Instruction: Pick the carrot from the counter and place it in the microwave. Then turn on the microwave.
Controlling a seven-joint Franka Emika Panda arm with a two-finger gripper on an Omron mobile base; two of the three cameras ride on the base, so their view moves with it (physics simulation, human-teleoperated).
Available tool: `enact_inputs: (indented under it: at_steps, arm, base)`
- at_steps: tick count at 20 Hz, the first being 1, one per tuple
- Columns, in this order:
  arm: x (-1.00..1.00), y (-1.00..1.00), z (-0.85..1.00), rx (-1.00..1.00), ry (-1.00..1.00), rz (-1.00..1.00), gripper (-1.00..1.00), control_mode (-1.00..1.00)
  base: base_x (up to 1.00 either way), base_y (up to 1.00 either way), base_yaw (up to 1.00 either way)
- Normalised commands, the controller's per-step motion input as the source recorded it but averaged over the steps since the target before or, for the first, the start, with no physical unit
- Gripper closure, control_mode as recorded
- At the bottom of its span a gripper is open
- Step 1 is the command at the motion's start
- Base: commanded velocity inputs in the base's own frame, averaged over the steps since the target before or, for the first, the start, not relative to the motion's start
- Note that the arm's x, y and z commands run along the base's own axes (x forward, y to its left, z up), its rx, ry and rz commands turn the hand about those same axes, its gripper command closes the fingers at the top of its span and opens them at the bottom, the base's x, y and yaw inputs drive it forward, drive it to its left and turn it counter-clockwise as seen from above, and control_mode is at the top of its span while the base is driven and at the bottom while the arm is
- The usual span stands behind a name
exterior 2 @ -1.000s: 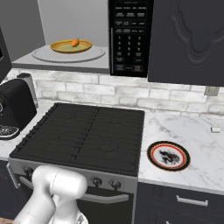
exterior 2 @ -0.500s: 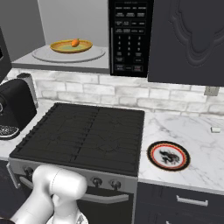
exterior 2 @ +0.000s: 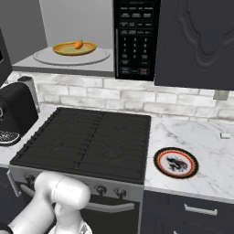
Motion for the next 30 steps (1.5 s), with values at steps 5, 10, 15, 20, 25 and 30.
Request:
enact_inputs:
  at_steps: [5, 10, 15, 20, 25, 30]
  arm:
    - [0.12, 0.03, -0.04, 0.00, -0.02, -0.11, -1.00, -1.00]
    - [0.17, 0.01, -0.07, 0.00, -0.02, -0.10, -1.00, -1.00]
    - [0.21, 0.00, -0.07, 0.00, -0.02, -0.08, -1.00, -1.00]
    - [0.29, 0.00, -0.07, 0.00, -0.03, -0.05, -1.00, -1.00]
    - [0.32, 0.00, -0.08, 0.00, -0.02, -0.04, -1.00, -1.00]
    - [0.32, 0.11, -0.11, -0.01, -0.02, -0.05, -1.00, -1.00]
  base:
    - [0.00, 0.00, 0.00]
    - [0.00, 0.00, 0.00]
    - [0.00, 0.00, 0.00]
    - [0.00, 0.00, 0.00]
    - [0.00, 0.00, 0.00]
    - [0.00, 0.00, 0.00]
